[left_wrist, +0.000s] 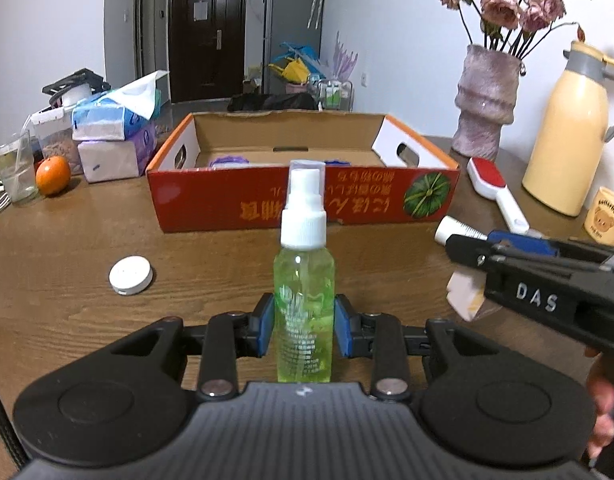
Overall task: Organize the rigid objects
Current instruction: 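Carry the green spray bottle and white-orange cube over the cardboard box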
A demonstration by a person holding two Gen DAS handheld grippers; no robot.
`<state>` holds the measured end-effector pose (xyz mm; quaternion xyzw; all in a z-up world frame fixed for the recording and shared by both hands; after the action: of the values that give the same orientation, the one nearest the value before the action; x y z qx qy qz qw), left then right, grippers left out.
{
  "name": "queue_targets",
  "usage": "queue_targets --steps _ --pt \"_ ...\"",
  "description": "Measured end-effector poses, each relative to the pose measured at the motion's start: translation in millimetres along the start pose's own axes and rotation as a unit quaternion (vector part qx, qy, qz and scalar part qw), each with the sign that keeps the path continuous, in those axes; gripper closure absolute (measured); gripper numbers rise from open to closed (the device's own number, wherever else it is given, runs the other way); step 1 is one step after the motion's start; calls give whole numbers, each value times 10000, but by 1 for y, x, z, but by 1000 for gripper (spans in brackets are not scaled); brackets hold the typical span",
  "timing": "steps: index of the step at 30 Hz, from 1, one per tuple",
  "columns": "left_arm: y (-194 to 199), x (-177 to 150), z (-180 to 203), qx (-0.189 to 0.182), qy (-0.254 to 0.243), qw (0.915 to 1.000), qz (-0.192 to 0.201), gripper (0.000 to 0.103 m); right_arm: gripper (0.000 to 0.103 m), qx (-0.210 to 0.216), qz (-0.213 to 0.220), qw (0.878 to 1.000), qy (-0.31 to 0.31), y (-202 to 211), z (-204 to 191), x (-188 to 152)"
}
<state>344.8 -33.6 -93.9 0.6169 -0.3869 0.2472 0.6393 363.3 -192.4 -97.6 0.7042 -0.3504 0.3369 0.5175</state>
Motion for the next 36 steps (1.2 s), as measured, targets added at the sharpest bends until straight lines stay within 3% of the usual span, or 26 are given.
queue_targets --steps 36 --pt "-7 87 -28 104 565 9953 784 71 65 -46 516 9985 -190 -20 -8 52"
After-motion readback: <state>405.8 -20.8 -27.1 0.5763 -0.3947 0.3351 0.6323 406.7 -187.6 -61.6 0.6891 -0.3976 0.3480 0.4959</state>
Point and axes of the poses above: each gripper's, at about its wrist camera, not at the fingertips, and y roughly against the way its jaws point, z to its right, x to its top, the point moved 6 cm from there along -y, roughly the way its jaws point, and after that the axes turned 8 degrees about -y, right-handed, at the moved point
